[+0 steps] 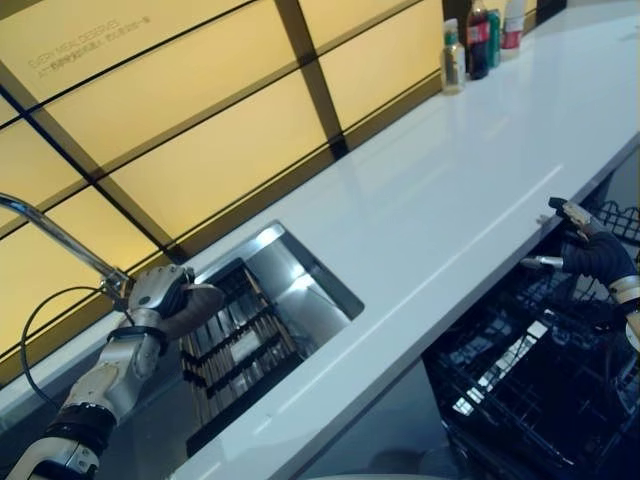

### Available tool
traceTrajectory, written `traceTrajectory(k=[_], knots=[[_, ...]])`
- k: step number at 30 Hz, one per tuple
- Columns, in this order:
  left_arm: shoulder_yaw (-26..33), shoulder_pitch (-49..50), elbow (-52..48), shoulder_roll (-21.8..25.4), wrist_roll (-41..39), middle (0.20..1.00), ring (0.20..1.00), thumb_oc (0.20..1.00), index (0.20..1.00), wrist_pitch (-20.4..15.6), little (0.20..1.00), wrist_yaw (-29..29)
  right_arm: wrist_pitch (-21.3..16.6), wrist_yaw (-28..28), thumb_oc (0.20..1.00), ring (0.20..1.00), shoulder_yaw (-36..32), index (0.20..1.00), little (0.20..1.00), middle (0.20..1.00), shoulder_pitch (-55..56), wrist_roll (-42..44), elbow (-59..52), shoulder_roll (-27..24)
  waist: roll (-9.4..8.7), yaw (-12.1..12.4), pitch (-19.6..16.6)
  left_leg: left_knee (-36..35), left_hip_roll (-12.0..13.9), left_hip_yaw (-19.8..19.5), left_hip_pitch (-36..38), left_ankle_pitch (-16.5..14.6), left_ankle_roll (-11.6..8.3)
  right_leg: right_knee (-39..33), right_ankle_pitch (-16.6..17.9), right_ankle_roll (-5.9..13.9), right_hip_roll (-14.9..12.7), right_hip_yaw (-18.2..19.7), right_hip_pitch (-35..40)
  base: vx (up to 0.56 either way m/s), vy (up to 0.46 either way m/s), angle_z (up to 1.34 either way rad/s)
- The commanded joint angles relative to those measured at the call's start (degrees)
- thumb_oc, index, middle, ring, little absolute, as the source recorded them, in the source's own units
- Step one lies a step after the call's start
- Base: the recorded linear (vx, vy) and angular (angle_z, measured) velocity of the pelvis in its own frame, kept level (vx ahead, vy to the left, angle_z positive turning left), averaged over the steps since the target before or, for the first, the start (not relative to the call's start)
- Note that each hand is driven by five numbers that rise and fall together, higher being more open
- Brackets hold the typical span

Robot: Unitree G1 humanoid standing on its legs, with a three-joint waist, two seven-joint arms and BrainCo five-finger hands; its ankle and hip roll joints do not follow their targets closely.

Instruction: Pick up plates and place into dishwasher.

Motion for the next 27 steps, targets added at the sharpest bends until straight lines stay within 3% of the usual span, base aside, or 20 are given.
traceTrajectory(k=[1,6,14,20,23,27], knots=[[6.7,-2.4,-1.4,8.6,-3.2,0.2,0.2,0.2,0.2,1.1,0.2,2.7,-4.9,-2.8,1.0,1.0,-0.4,1.0,1.0,1.0,-3.2,2.1,-3.9,3.3,-5.71,1.7,-4.7,5.8,-1.8,0.4,-1.2,-7.1,-0.27,-19.9,6.4,2.83,1.7,-0.7,9.5,-0.14,-0.08,0.11],[8.1,-2.9,-2.7,10.6,-6.9,0.2,0.2,0.2,0.2,-0.2,0.2,2.4,-6.1,-6.2,1.0,1.0,1.3,1.0,1.0,1.0,-4.9,4.1,-3.6,3.6,-7.65,3.4,-5.3,4.2,-0.9,-0.6,-1.2,-6.5,-0.43,-21.2,7.0,2.9,2.4,-1.5,10.1,-0.11,-0.062,0.12],[8.6,-10.6,-8.2,9.9,-25.4,0.2,0.2,0.2,0.2,-7.3,0.2,-2.5,-10.6,-15.1,1.0,1.0,8.8,1.0,1.0,1.0,-18.9,5.5,-4.4,2.5,-10.6,7.3,-5.7,4.0,0.2,-2.1,-2.5,-6.6,-0.58,-21.9,7.3,3.13,3.4,-2.4,10.1,-0.09,-0.052,0.04],[10.6,-13.4,-17.3,4.9,-41.2,0.2,0.2,0.2,0.2,-11.9,0.2,-11.7,-9.7,-14.2,1.0,1.0,13.8,1.0,1.0,1.0,-24.0,7.4,-5.1,4.1,-12.07,9.2,-6.4,4.4,0.5,-2.9,-3.2,-6.8,-0.42,-22.0,7.2,3.15,3.7,-2.7,10.2,-0.04,-0.018,0.14],[9.5,-14.3,-23.3,0.4,-50.7,0.2,0.2,0.2,0.2,-12.9,0.2,-18.3,-9.1,-12.5,1.0,1.0,16.2,1.0,1.0,1.0,-25.4,8.8,-5.1,6.3,-12.61,9.9,-6.5,4.3,0.5,-3.5,-3.3,-6.9,-0.33,-22.0,7.1,2.99,3.8,-3.0,10.2,-0.02,0.001,0.13],[6.9,-16.2,-26.9,-5.5,-59.5,0.2,0.2,0.2,0.2,-12.7,0.2,-22.7,-8.0,-8.7,1.0,1.0,20.9,1.0,1.0,1.0,-28.2,10.0,-5.4,8.8,-13.19,10.4,-6.7,4.1,0.4,-4.1,-3.2,-6.9,-0.33,-22.2,7.1,2.84,3.8,-3.2,10.4,-0.01,0.005,0.04]])
